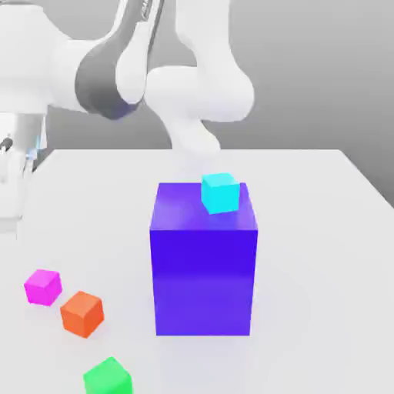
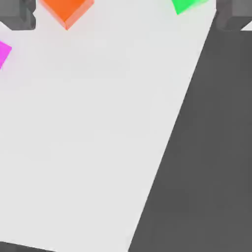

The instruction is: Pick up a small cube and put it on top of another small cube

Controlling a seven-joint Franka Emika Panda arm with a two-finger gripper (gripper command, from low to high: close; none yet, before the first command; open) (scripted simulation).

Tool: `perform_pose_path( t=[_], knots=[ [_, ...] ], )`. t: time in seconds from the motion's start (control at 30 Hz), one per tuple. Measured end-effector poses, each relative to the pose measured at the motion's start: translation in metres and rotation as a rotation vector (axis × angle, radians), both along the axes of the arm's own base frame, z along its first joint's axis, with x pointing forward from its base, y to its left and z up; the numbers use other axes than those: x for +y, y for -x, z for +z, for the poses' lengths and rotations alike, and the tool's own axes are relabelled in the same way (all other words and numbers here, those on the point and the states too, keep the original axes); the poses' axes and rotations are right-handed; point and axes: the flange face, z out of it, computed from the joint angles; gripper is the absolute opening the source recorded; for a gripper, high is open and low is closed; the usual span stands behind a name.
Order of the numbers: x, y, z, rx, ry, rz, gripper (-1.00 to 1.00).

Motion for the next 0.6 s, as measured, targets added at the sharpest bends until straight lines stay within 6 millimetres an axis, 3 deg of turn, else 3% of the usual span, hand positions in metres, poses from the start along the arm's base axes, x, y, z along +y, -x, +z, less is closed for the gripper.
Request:
perform_pose_path(
  t=[0.13,0.33,0.37,0.6],
  knots=[
    [-0.019,0.056,-0.075,0.09,-0.083,-0.262,0.0],
    [-0.019,0.066,-0.144,0.112,-0.098,-0.31,0.0],
    [-0.018,0.067,-0.151,0.112,-0.098,-0.311,-1.0],
    [-0.018,0.067,-0.151,0.111,-0.098,-0.311,-1.0]
  ],
)
